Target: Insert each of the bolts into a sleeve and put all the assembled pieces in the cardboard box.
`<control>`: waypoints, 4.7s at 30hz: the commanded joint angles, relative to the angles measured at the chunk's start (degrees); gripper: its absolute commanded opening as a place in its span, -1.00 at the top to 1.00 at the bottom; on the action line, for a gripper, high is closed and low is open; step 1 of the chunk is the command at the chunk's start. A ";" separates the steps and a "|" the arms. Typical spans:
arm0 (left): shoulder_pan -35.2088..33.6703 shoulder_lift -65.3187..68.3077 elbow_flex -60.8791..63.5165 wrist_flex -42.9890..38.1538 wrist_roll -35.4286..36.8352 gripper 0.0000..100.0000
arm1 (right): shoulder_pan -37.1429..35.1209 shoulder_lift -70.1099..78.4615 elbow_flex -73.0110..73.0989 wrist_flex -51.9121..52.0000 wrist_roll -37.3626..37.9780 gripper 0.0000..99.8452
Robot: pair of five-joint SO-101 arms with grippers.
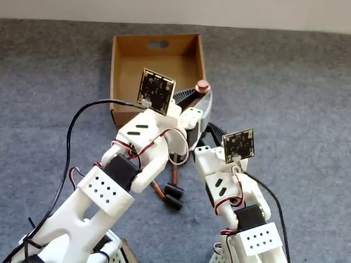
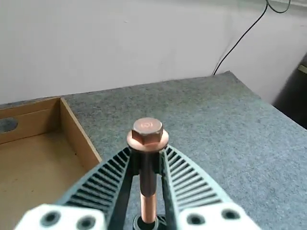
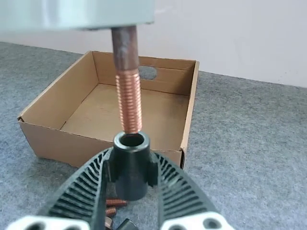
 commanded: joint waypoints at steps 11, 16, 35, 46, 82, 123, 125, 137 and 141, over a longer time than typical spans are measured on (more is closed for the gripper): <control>1.27 3.91 -7.96 7.38 0.44 0.98 | 1.45 -0.92 -0.92 -1.36 -0.62 0.99; 1.27 5.32 -8.31 7.56 0.44 0.98 | 1.98 -0.92 -0.75 -1.36 -0.62 0.99; 3.30 5.85 -8.31 7.74 -3.34 0.98 | 9.27 -0.92 -1.36 -3.30 -9.49 0.99; 2.24 12.18 -23.08 26.02 -3.52 0.98 | 9.10 -0.92 -1.63 -2.95 -8.44 0.99; -0.84 33.19 -47.52 48.53 -3.69 0.98 | 4.00 -0.92 -1.01 -2.86 -4.66 0.99; -6.64 27.56 -56.13 60.92 -8.44 0.74 | 4.00 -0.84 1.80 -2.95 -5.01 0.99; -12.44 26.51 -53.05 60.84 -10.73 0.85 | 4.00 -0.84 2.07 -2.95 -5.01 0.99; -36.00 26.24 -25.01 51.96 -11.96 0.98 | 4.00 -0.92 2.07 -2.95 -5.01 0.99; -37.05 26.07 -12.09 41.58 -13.98 0.98 | 5.23 -0.92 1.01 -0.57 -5.01 0.99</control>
